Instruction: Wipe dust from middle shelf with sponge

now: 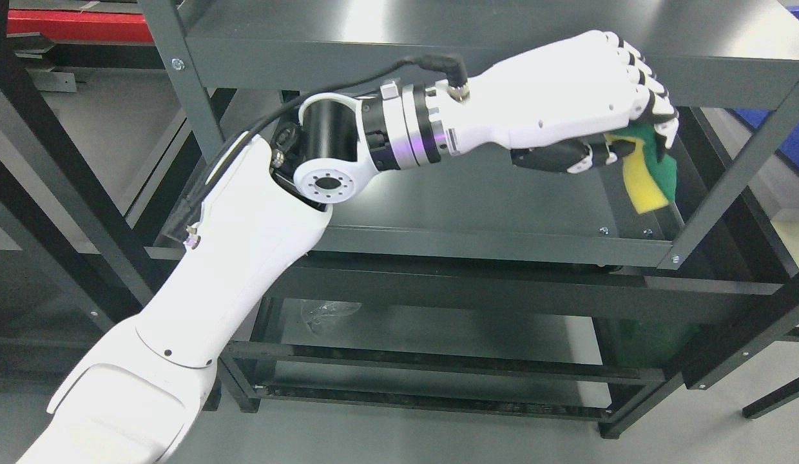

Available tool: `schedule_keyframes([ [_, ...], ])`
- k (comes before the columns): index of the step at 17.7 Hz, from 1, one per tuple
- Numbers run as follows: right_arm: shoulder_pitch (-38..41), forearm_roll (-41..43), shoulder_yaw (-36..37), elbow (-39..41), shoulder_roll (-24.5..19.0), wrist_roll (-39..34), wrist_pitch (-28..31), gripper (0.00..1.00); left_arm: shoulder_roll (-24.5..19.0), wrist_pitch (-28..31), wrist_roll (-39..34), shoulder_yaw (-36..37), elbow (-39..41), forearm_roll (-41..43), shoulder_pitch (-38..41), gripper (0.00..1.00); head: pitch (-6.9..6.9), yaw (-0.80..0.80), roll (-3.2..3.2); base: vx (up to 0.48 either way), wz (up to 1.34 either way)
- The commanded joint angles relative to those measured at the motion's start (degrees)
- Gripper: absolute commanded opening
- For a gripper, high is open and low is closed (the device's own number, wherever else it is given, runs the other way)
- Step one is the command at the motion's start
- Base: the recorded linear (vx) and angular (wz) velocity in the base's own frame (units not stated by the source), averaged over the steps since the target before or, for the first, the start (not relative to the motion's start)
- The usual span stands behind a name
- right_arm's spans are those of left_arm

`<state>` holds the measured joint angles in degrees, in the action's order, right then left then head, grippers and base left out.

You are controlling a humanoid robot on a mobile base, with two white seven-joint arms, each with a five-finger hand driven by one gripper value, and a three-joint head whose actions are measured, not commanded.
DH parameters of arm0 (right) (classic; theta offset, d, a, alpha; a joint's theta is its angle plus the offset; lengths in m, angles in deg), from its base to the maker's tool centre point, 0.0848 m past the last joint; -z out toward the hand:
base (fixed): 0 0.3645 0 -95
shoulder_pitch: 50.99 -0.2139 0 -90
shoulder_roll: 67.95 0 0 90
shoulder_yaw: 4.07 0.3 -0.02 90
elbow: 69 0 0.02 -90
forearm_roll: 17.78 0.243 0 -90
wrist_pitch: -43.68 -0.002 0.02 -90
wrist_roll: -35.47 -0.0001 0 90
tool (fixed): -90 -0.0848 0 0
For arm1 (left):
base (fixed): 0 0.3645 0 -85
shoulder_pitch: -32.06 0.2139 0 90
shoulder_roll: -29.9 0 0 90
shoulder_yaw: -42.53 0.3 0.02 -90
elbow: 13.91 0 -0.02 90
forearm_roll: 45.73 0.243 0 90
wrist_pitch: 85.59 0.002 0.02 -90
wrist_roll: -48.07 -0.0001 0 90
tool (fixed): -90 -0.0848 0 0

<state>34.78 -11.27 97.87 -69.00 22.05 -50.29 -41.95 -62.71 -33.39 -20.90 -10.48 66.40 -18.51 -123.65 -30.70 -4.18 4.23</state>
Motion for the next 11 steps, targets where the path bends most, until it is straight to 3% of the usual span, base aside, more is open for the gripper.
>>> schedule_keyframes([
  [1, 0.0, 0.0, 0.0, 1.0, 1.0, 0.0, 0.0, 1.0, 1.6, 1.8, -0.6, 13.0, -1.2, -4.0, 11.5, 0.0, 0.0, 0.0, 0.0, 0.0, 0.0],
  [3, 0.0, 0.0, 0.0, 1.0, 1.0, 0.0, 0.0, 1.0, 1.6, 6.5, -4.2, 10.7, -1.7, -8.7, 19.2, 0.0, 0.0, 0.0, 0.0, 0.0, 0.0],
  [6, 0.0, 0.0, 0.0, 1.0, 1.0, 0.0, 0.0, 1.0, 1.6, 12.9, -16.0, -3.6, -1.3, -15.4, 33.4, 0.01, 0.01, 0.0, 0.0, 0.0, 0.0],
  [9, 0.0, 0.0, 0.0, 1.0, 1.0, 0.0, 0.0, 1.0, 1.6, 18.0, -32.6, -13.6, -0.8, -16.0, 37.8, 0.01, 0.01, 0.0, 0.0, 0.0, 0.0],
  [11, 0.0, 0.0, 0.0, 1.0, 1.0, 0.0, 0.0, 1.0, 1.6, 20.4, -36.8, -18.3, 0.8, -19.2, 40.6, 0.0, 0.01, 0.0, 0.0, 0.0, 0.0],
])
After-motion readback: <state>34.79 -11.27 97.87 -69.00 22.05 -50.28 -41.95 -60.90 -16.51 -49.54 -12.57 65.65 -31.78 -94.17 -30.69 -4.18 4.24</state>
